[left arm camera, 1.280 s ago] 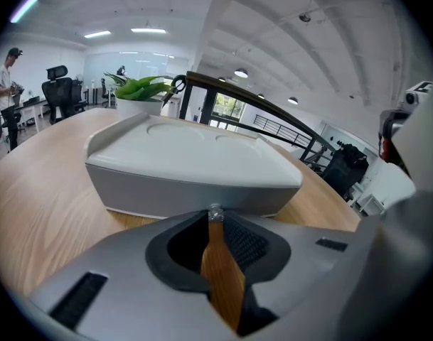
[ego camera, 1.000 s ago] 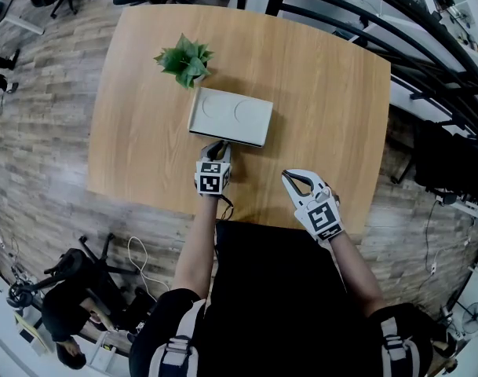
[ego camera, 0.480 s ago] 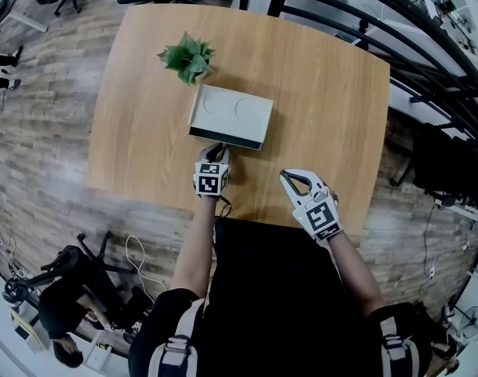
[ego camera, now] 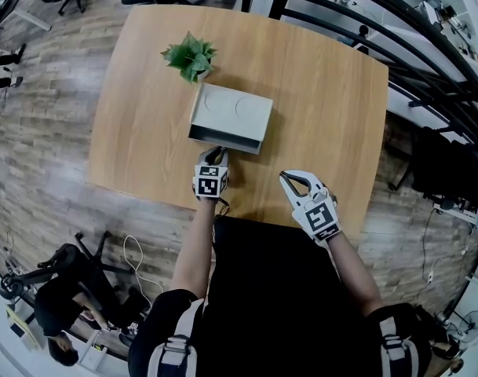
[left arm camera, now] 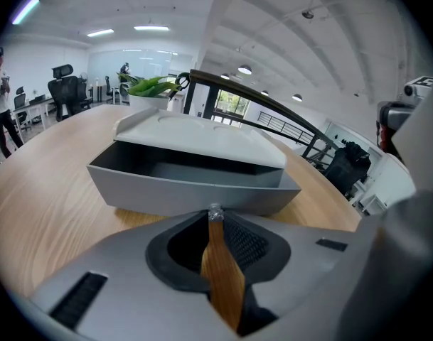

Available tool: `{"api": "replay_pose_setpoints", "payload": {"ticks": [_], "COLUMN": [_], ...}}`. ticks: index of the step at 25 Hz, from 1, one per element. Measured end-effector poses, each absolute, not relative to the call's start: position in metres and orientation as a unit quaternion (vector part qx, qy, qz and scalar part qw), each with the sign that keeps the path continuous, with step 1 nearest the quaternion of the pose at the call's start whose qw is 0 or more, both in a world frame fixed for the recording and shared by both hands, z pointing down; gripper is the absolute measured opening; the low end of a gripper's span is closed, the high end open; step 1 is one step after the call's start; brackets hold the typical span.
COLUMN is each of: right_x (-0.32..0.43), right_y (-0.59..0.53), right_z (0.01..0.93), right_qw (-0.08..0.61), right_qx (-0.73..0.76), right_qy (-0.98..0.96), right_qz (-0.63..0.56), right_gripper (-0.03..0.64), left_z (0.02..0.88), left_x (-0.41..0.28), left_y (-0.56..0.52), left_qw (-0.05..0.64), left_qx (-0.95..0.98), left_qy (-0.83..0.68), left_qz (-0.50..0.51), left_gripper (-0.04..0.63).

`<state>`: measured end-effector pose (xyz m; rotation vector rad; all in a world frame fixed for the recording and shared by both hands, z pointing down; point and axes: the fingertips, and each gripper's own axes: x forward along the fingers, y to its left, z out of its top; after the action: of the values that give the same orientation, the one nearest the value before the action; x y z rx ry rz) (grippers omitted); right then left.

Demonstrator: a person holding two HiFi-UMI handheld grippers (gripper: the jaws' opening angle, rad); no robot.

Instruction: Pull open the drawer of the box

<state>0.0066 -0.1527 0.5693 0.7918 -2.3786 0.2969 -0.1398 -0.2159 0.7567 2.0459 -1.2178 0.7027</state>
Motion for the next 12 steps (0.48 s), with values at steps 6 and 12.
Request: {"api": "replay_pose_setpoints", "payload": {"ticks": [6, 12], "right_x": [0.002, 0.000], "right_y": [-0.146, -0.142], "right_z": [0.569, 0.567], "right_qw": [0.301, 0.299], "right_qx": [0.294, 0.292], "right_qy": [-0.900, -0.902], "right_qz": [0.111, 0.108], "right_gripper": [0.025, 0.025], "left_z": [0.756, 0.757], "left_x": [-0.143, -0.146], "left_y": [-0.202, -0.193], "left_qw": [0.325, 0.326], "left_qx": [0.777, 0.774], "left_qy": [-0.465, -0.468], "left_qz": [0.272, 0.274], "left_gripper": [0.081, 0.081]}}
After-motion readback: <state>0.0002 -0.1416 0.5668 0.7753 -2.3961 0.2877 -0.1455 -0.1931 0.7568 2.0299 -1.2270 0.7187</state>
